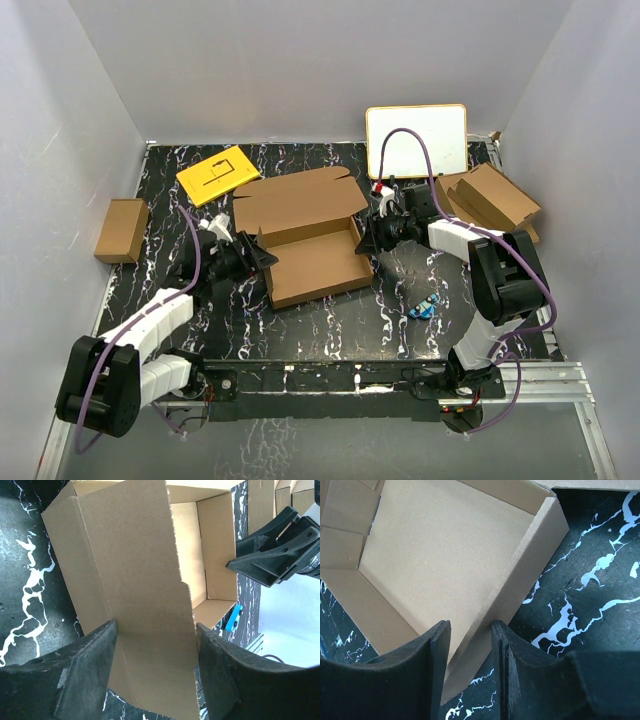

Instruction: Fold the paper box

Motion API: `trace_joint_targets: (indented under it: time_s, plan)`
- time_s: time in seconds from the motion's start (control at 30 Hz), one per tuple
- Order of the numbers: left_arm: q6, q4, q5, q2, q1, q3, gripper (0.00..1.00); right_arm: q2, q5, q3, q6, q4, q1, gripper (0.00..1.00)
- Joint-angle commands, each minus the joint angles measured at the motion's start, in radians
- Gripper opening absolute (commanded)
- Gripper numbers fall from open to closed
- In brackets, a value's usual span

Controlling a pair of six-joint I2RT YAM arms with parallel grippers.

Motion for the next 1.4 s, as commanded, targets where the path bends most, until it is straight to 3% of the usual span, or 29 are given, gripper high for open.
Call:
trace_joint_targets:
  time_s: [0.0,0.27,0.8,1.37]
  plan:
    - [-0.056,0.141,0.079,-0.021,0.015,-0.065,0.62,0.004,-0.035,0.001,0.006,0.045,0.01,0.43]
    - [-0.1,0.273,0.099,-0.035,0.038,-0.134,0.72,0.011,-0.035,0.003,0.001,0.039,0.011,0.43]
    - [-0.22,0.674,0.17,0.038,0.067,-0.263,0.76,0.016,-0.035,0.004,-0.002,0.037,0.01,0.43]
    - [-0.344,0.936,0.189,0.161,0.083,-0.327,0.79,0.02,-0.032,0.009,-0.006,0.029,0.009,0.43]
